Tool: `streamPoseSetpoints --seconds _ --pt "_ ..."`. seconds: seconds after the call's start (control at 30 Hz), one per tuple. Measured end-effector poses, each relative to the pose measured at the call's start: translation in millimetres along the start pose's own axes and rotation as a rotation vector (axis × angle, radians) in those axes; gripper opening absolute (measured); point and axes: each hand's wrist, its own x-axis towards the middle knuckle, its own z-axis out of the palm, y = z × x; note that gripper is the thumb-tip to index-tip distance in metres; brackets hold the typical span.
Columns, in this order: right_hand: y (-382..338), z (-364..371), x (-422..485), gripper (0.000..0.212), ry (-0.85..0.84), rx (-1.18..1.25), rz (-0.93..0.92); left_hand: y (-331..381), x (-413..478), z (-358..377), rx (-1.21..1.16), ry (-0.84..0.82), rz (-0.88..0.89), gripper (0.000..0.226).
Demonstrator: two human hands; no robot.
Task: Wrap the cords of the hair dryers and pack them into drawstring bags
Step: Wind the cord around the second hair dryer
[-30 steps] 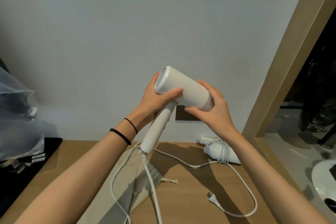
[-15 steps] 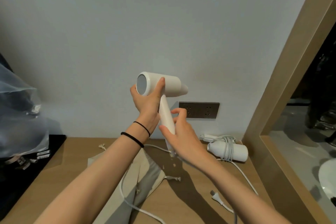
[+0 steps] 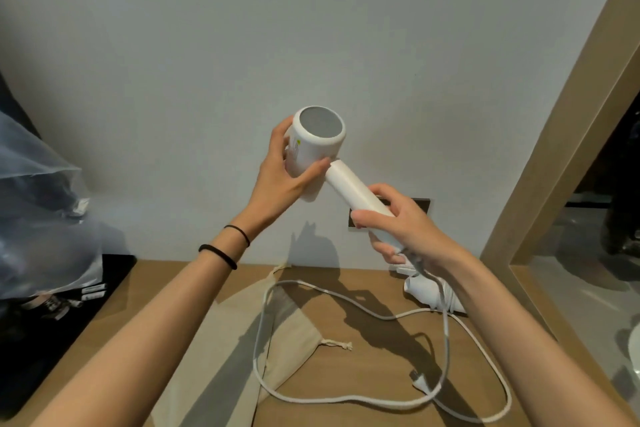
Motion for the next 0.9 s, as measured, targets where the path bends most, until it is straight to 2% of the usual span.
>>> streamPoseSetpoints --seconds 0.1,0.17,0.33,0.47,0.53,0.77,0.9 --pt "-3.3 -17.4 1.6 0.042 -0.167 -0.003 0.028 9.0 9.5 -13.1 0.078 -0.159 0.005 0.075" --pt "-3.8 -21.9 2.7 0.037 -0.203 -0.041 0.012 7.5 10.0 -12.9 0.106 -0.161 -0.024 0.072" --pt "-5.0 -21.2 5.9 0.022 -0.047 -0.466 -0.077 -13.6 -1.3 2.2 0.186 0.022 -0.198 0.062" --pt "-6.8 -21.3 9.1 0.03 -0.031 -0.709 -0.06 -28.9 -11.3 10.1 0.19 0.04 -0.296 0.053" --pt "-2.0 -19.2 8.9 0.034 -0.042 -0.727 -0.049 -34.1 -15.3 11.8 0.2 0.033 -0.305 0.052" --pt "30.6 -7.7 8.0 0.031 0.055 -0.671 -0.087 -40.9 -21.3 12.1 0.308 0.007 -0.332 0.056" --pt "39.3 -5.3 7.6 0.027 0.055 -0.622 -0.06 -45.0 -25.3 11.7 0.327 -0.007 -0.36 0.053"
